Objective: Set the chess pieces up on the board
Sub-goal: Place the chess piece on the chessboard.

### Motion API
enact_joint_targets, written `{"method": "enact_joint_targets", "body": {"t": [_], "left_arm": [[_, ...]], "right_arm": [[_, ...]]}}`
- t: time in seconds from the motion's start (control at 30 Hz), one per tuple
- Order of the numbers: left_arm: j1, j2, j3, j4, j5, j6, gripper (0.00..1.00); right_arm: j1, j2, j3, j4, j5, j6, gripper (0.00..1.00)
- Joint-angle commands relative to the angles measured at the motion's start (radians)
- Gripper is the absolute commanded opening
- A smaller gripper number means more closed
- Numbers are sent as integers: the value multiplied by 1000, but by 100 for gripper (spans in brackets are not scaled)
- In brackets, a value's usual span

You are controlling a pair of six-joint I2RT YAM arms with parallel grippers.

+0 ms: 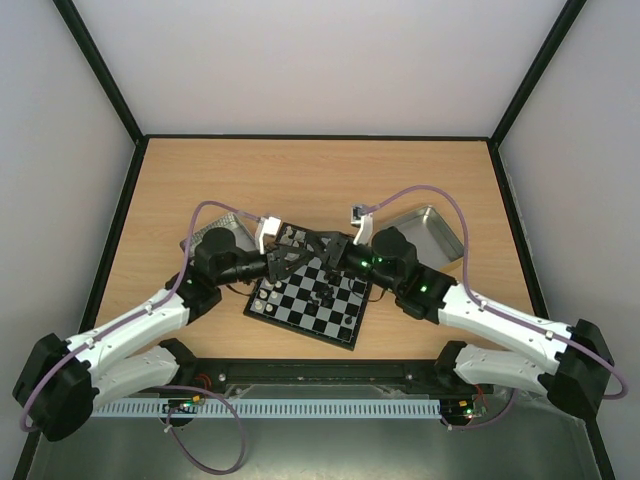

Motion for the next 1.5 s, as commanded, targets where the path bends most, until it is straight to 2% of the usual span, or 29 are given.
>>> {"method": "enact_joint_targets", "body": {"t": [0.0, 0.1, 0.23, 0.37, 0.5, 0.67, 0.8, 0.87, 1.07, 1.27, 1.3, 1.37, 1.43, 1.47], "left_arm": [[4, -33, 45, -79, -20, 161, 4], [3, -33, 78, -140, -13, 265, 4], [3, -13, 148, -256, -10, 419, 4], [1, -6, 199, -312, -11, 545, 4], [1, -22, 194, -310, 20, 663, 4], [0, -56, 190, -310, 42, 721, 7], [0, -80, 178, -275, 53, 731, 8], [0, -81, 177, -268, 59, 735, 8], [0, -74, 183, -262, 76, 735, 8], [0, -67, 185, -255, 70, 720, 9], [0, -66, 183, -252, 58, 705, 14], [0, -70, 172, -234, 3, 652, 42], [0, -77, 155, -231, -62, 599, 57], [0, -81, 150, -237, -111, 567, 62]], "right_arm": [[2, -46, 62, -135, 31, -43, 38], [-3, -52, 132, -242, 20, -82, 47], [-11, -21, 258, -460, -16, -154, 51], [-14, 31, 409, -665, -30, -236, 51], [-14, 64, 489, -749, -103, -306, 50], [-14, 107, 578, -888, -29, -350, 48], [-14, 119, 574, -918, -23, -366, 47], [-14, 129, 568, -916, -43, -376, 44], [-14, 126, 537, -845, -137, -363, 26], [-14, 118, 500, -781, -148, -338, 7], [-14, 112, 490, -763, -115, -328, 5], [-14, 91, 450, -710, -11, -326, 4], [-15, 54, 407, -660, 112, -325, 3], [-14, 32, 385, -635, 165, -328, 3]]}}
